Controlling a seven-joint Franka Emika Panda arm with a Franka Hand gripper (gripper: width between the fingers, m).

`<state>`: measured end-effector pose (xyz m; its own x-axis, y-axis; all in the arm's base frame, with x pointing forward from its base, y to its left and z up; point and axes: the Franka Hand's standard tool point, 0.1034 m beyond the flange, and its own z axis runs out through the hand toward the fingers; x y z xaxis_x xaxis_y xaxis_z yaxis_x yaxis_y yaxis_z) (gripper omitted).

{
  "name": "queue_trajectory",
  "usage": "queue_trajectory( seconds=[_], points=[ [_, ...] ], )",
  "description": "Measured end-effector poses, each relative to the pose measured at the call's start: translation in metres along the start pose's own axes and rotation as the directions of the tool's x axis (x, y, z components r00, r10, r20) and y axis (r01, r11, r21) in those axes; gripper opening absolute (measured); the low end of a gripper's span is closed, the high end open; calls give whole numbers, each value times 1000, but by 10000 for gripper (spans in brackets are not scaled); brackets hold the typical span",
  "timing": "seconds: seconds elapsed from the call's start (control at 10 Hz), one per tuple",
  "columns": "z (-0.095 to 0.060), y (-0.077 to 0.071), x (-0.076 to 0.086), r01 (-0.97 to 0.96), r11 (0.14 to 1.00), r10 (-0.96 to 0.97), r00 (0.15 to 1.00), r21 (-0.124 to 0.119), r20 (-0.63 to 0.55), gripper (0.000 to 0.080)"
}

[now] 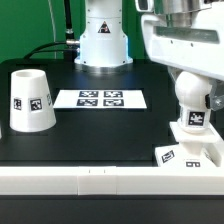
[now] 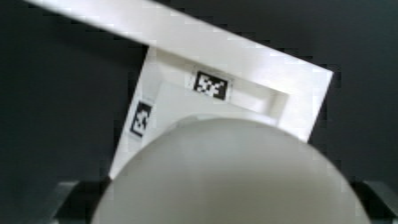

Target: Assemble lamp

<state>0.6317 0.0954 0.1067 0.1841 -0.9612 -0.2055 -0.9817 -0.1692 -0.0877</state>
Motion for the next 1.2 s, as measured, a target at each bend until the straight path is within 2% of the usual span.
queue_trajectory(
  seconds=[0.2,0.5,0.7,0.8,0.9,1.0,1.2],
  points=[
    [-1,-3,-3,-209,978,208,978,14,35,577],
    [-2,-5,-1,-341,940,340,938,15,67,577],
    [-1,-5,-2,-317,948,315,947,17,67,577],
    [-2,-4,-2,-275,961,273,960,18,66,675],
    [-4,-4,-4,-227,974,226,972,16,67,692],
    [-5,-1,-5,-124,992,124,990,2,72,692],
    [-4,-1,-5,9,1000,-10,997,11,71,698]
  ],
)
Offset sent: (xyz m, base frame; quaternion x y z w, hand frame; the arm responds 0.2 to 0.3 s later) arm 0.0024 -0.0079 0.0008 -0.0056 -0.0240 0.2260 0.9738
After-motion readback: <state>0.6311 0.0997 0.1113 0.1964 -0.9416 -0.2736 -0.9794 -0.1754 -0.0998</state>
